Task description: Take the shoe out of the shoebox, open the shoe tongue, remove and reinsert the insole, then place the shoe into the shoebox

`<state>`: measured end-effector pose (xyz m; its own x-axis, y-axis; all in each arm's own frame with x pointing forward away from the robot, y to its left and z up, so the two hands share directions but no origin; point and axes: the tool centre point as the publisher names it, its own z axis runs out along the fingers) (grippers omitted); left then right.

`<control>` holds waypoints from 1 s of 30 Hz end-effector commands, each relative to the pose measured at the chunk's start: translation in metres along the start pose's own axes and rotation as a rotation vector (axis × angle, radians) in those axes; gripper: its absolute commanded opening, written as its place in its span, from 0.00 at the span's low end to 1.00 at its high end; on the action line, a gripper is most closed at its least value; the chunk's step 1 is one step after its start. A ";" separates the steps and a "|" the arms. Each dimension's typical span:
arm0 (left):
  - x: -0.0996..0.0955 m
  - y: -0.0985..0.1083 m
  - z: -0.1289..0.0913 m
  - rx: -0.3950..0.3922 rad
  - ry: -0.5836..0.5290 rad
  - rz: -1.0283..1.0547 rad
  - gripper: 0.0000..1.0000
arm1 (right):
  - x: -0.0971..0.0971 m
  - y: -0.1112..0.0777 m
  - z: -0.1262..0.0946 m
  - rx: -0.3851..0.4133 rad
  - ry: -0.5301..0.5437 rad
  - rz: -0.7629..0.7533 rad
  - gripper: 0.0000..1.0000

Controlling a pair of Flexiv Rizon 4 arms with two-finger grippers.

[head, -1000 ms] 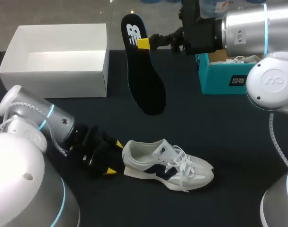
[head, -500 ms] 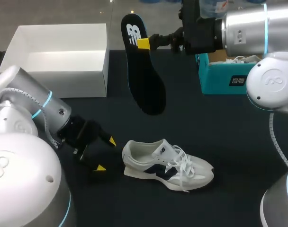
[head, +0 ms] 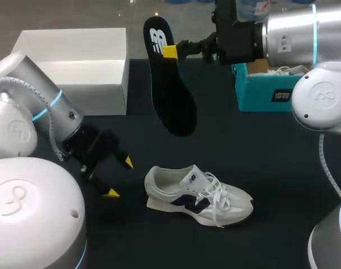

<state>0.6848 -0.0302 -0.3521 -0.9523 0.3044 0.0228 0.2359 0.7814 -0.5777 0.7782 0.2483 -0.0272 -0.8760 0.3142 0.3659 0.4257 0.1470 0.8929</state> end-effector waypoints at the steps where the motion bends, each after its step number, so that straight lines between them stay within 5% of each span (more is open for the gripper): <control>1: 0.000 -0.014 -0.012 -0.055 -0.002 0.017 1.00 | 0.001 0.000 0.002 0.001 -0.005 0.000 0.00; 14: -0.002 -0.032 -0.020 -0.142 -0.012 0.079 1.00 | 0.001 0.000 0.002 0.001 -0.005 0.000 0.00; 30: -0.002 -0.032 -0.020 -0.142 -0.012 0.079 1.00 | 0.001 0.000 0.002 0.001 -0.005 0.000 0.00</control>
<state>0.6839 -0.0456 -0.3175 -0.9318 0.3619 -0.0269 0.3333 0.8241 -0.4580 0.7782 0.2484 -0.0272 -0.8760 0.3141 0.3659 0.4256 0.1471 0.8929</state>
